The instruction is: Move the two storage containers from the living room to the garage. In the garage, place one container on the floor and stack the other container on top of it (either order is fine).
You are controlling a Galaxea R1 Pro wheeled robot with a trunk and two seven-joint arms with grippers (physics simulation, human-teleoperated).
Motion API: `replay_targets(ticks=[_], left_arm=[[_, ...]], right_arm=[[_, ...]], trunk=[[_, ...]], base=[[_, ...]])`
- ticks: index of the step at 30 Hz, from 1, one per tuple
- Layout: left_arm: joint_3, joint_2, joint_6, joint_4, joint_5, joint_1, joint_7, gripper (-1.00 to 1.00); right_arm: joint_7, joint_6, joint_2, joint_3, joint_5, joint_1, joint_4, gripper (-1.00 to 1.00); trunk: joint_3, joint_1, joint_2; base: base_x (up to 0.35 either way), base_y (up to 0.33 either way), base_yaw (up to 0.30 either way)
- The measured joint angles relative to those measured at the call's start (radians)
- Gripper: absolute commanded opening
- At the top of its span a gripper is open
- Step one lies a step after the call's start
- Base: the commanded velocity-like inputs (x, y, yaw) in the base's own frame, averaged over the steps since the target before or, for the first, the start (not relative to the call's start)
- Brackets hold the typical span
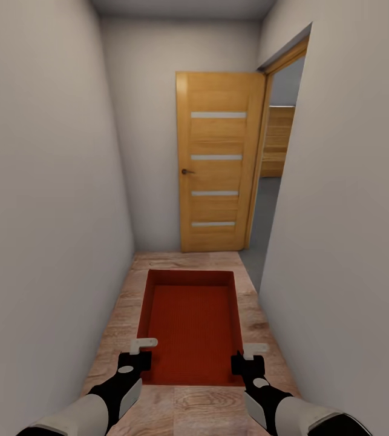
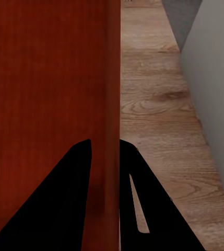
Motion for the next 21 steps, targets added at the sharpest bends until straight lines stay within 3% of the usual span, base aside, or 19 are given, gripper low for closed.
replay_targets(ticks=[21], left_arm=[[-0.001, 0.000, 0.000, 0.000, 0.001, 0.000, 0.000, -1.00]], right_arm=[[0.000, 0.000, 0.000, 0.000, 0.000, 0.000, 0.000, -1.00]], trunk=[[0.000, 0.000, 0.000]], base=[[0.324, 0.000, 0.000]])
